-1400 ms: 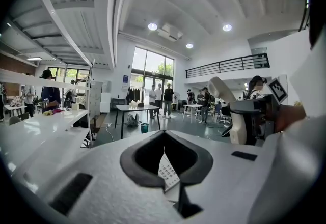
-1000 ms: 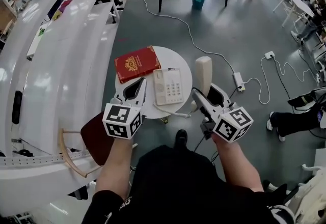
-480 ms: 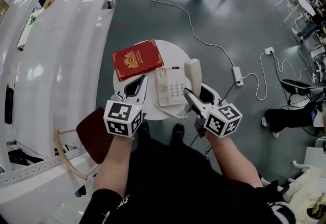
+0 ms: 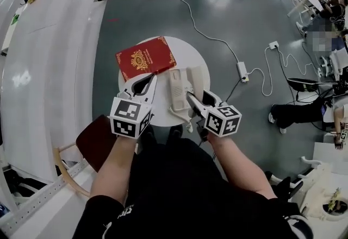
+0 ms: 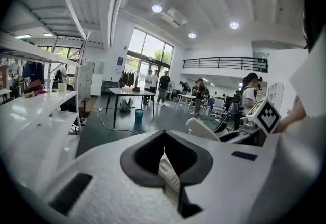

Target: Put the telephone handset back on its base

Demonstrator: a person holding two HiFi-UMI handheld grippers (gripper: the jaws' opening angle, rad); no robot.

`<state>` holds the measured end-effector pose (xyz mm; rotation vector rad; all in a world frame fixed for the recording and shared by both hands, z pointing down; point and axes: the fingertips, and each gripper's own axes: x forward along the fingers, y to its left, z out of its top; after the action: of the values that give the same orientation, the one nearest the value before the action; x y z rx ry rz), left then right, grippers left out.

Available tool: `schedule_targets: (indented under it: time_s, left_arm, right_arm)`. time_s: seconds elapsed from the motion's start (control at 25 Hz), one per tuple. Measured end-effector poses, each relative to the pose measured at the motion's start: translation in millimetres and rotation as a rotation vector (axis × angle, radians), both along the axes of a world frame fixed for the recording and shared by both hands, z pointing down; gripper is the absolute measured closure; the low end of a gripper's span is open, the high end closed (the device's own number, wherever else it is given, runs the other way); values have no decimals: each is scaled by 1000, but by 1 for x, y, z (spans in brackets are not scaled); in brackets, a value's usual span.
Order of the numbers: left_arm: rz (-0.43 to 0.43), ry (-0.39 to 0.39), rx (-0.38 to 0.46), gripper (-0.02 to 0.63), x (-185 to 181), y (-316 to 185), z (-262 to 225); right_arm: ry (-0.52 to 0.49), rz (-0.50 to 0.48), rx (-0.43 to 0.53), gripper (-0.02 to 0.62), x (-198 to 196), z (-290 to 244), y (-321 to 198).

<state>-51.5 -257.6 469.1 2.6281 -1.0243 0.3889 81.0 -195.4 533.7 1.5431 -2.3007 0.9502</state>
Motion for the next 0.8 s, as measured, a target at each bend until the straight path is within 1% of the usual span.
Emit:
schedule_targets:
  time_s: [0.2, 0.32, 0.44, 0.8]
  left_arm:
    - [-9, 3, -48, 595, 5, -2, 18]
    - [-5, -17, -71, 595, 7, -3, 35]
    - [-28, -11, -96, 595, 4, -5, 48]
    - [-78, 6, -137, 595, -8, -5, 70]
  right_arm:
    - [54, -20, -89, 382, -4, 47, -10]
    - [68, -29, -129, 382, -8, 73, -15]
    - [82, -29, -178, 381, -9, 95, -18]
    - [115, 5, -282, 380, -9, 137, -32]
